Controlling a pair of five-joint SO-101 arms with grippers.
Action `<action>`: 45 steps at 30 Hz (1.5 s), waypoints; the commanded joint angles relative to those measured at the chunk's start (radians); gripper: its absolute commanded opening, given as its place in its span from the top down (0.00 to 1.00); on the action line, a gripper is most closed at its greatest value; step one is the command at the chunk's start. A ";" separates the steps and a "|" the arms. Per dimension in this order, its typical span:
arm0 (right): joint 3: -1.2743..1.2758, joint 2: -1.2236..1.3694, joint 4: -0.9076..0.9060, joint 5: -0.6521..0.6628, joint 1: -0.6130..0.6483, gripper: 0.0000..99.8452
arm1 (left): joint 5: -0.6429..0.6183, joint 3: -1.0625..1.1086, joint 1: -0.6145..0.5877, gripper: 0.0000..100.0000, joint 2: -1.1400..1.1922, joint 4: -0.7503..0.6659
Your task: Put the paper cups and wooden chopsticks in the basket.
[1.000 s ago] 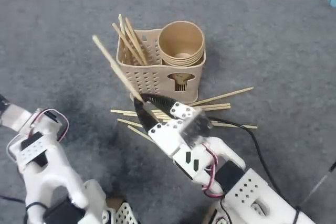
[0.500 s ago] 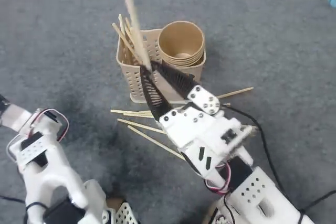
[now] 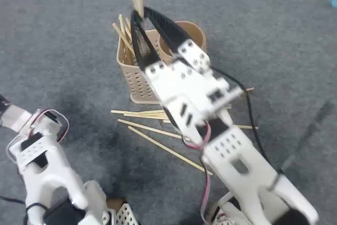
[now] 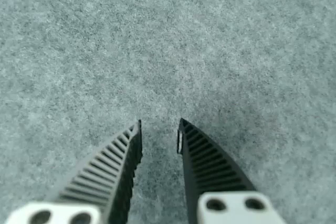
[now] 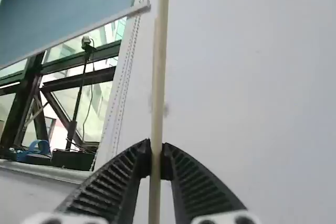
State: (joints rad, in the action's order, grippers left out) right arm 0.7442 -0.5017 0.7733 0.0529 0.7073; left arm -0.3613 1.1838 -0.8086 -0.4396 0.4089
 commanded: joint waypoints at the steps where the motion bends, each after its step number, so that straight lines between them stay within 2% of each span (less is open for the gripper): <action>1: -0.117 0.128 0.091 -0.011 -0.035 0.99 | -0.006 -0.036 0.011 0.89 -0.003 -0.028; 7: -0.169 0.325 0.125 -0.014 -0.062 0.99 | -0.006 -0.036 0.011 0.89 -0.003 -0.028; 11: -0.147 0.358 0.151 -0.086 -0.064 0.99 | -0.006 -0.038 0.011 0.89 -0.003 -0.029; 18: -0.087 0.369 0.108 -0.095 -0.059 0.84 | -0.006 -0.038 0.011 0.89 -0.003 -0.029; 29: -0.049 0.280 0.064 -0.095 -0.064 0.92 | -0.006 -0.038 0.011 0.89 -0.003 -0.029; 33: -0.006 0.131 -0.119 -0.095 -0.058 0.92 | -0.006 -0.038 0.011 0.89 -0.003 -0.029; 41: 0.014 -0.223 -0.664 -0.097 -0.054 0.93 | -0.006 -0.038 0.011 0.89 -0.003 -0.029; 45: 0.015 -0.366 -0.943 -0.097 0.001 0.93 | -0.006 -0.038 0.011 0.89 -0.003 -0.029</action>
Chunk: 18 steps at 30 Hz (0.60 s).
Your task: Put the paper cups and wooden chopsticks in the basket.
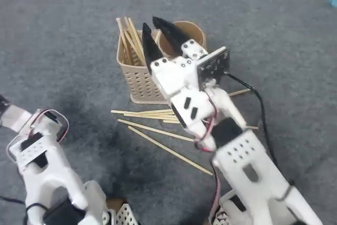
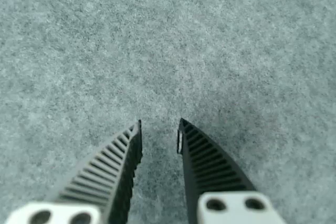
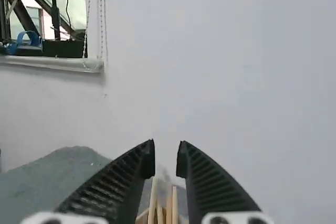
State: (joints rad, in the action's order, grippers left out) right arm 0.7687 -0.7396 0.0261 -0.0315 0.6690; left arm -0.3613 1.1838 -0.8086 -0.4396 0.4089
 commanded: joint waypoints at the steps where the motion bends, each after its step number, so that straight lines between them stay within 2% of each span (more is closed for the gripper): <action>1: -0.009 -0.160 -0.271 -0.011 0.056 0.93 | -0.006 -0.038 0.011 0.89 -0.003 -0.029; 6: -0.009 -0.271 -0.613 -0.005 0.157 0.92 | -0.006 -0.038 0.011 0.89 -0.003 -0.029; 11: -0.006 -0.280 -0.855 -0.005 0.213 0.92 | -0.006 -0.038 0.011 0.89 -0.003 -0.028; 18: 0.129 -0.206 -0.920 -0.005 0.237 0.92 | -0.006 -0.038 0.011 0.89 -0.003 -0.028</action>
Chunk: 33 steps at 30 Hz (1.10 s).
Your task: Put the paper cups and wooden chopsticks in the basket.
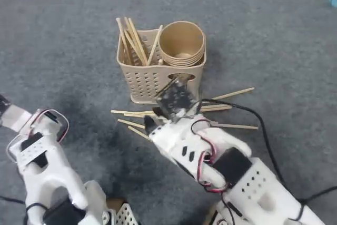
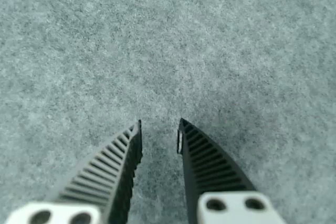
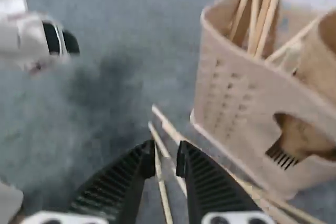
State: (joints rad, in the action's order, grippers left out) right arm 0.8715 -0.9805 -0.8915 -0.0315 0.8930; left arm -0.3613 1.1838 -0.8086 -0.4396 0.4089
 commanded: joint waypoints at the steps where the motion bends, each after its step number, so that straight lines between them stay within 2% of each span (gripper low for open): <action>1: 0.044 0.061 0.001 -0.005 0.013 0.92 | -0.006 -0.038 0.011 0.89 -0.003 -0.028; 15: 0.052 0.625 0.219 -0.009 0.013 0.92 | 0.003 -0.005 0.049 0.89 -0.052 -0.020; 24: -0.009 0.707 0.222 -0.011 0.013 0.92 | 0.180 0.134 0.150 0.89 -0.256 -0.014; 31: -0.031 0.713 0.228 -0.011 0.050 0.92 | 0.278 0.163 0.252 0.88 -0.439 0.207; 33: -0.031 0.713 0.228 -0.006 0.054 0.92 | 0.304 0.173 0.281 0.88 -0.459 0.229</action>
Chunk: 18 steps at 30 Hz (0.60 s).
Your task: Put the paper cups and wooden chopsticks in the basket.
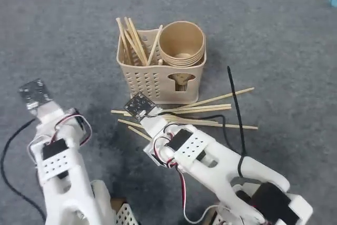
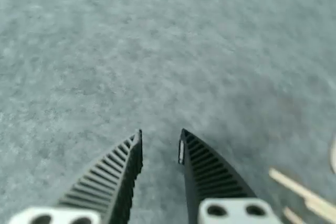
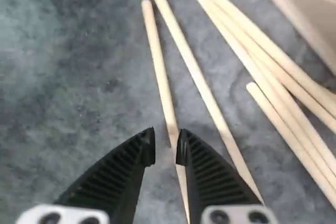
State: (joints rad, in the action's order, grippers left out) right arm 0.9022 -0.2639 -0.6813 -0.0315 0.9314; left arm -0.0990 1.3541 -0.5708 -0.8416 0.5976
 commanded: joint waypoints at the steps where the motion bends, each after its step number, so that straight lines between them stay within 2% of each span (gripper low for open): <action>1: -0.061 -0.004 0.019 -0.006 0.016 0.92 | 0.052 0.005 0.049 0.88 -0.061 0.041; 8: -0.104 -0.004 0.010 -0.005 0.016 0.80 | 0.051 -0.001 0.057 0.88 -0.061 0.063; 12: -0.133 -0.002 0.010 -0.006 0.016 0.82 | -0.003 0.001 0.052 0.88 -0.058 0.043; 18: -0.187 0.007 0.018 -0.005 0.042 0.86 | -0.008 0.001 0.051 0.88 -0.058 0.043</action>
State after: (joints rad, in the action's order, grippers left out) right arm 0.7856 -0.2608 -0.6813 -0.0315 0.9498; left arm -0.0959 1.3648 -0.5217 -0.8738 0.6590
